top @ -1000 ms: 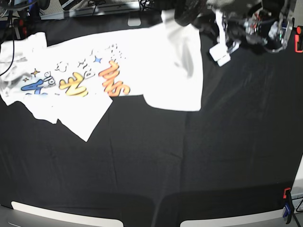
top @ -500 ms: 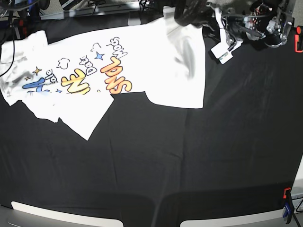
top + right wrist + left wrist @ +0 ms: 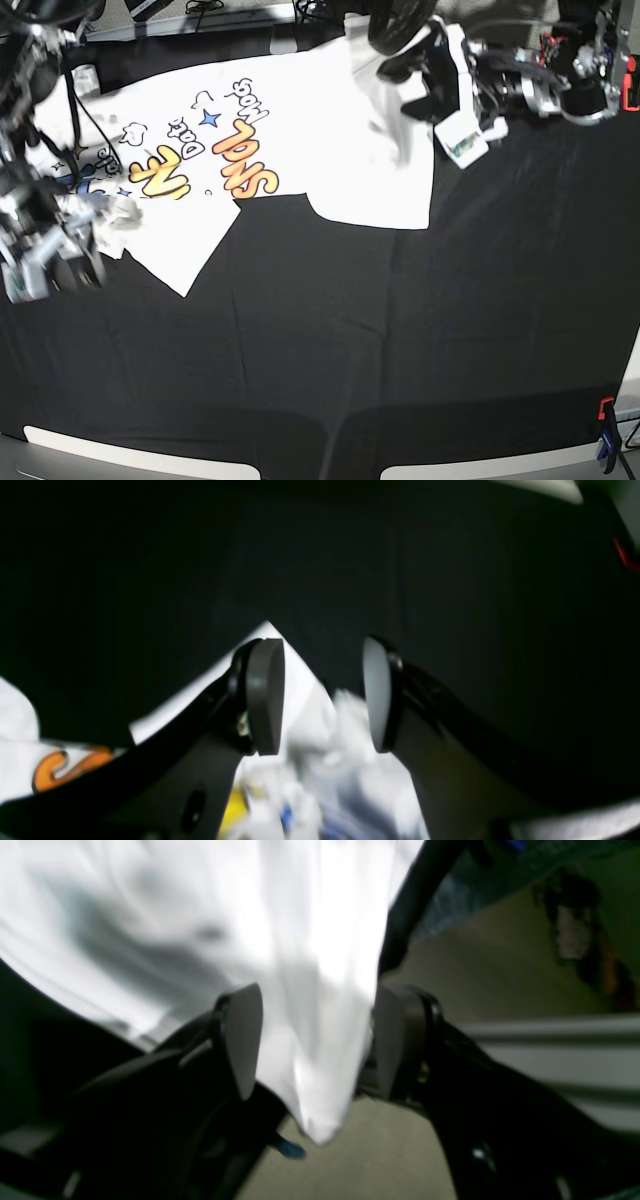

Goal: Layout the t-shirt on the table in an organized manner, then fold the t-shirt properly
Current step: 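Grasp the shirt's two hem corners, one with each gripper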

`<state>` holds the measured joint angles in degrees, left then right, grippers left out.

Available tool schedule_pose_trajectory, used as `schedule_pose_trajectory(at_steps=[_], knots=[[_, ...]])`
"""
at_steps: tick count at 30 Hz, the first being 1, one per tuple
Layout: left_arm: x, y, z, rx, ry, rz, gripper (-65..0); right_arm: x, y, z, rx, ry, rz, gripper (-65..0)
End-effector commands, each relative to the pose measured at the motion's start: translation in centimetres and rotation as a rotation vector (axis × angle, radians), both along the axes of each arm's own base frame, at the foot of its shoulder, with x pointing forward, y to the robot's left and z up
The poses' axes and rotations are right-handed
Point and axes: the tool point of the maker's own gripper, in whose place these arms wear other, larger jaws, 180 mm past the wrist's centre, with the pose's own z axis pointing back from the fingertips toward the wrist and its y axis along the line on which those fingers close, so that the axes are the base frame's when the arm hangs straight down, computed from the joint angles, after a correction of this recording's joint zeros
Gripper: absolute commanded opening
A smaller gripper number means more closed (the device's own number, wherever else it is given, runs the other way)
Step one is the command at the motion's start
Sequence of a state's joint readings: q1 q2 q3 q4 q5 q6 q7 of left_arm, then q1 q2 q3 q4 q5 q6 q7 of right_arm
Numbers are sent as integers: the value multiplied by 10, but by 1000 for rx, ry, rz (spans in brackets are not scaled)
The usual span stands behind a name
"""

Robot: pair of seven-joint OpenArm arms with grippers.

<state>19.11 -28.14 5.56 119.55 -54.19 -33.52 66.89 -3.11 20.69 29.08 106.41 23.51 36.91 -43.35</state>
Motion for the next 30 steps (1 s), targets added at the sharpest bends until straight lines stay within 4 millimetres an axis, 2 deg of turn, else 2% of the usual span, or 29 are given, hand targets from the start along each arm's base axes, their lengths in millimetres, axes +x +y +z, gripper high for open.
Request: schedule_pose_trajectory(at_steps=[1,4,9,13,17,20,30], knots=[[9,-3,15,-34,-53,-8,-315,13,1,15,-20,-46,10,-400],[26,-4,27,-43,-116,-5,-315,37,6,1,-19,-2,21,-400],[57,-2,41,-38,-238,43,-315,75,-10,-47,56,147,-27,-400],[90,14,44,6,-311,215,-315,92,-20,-86,120,278,-69,-400],[109,30,42,74,-374,319,-315,90,-18,-127,120,408,-72,-400],[112,34,41,96,-383,335,-315,80,-5,-150,96,481,-27,-400],[112,34,40,98,-383,335,-315,64,26,-177,-17,585,93,-412]])
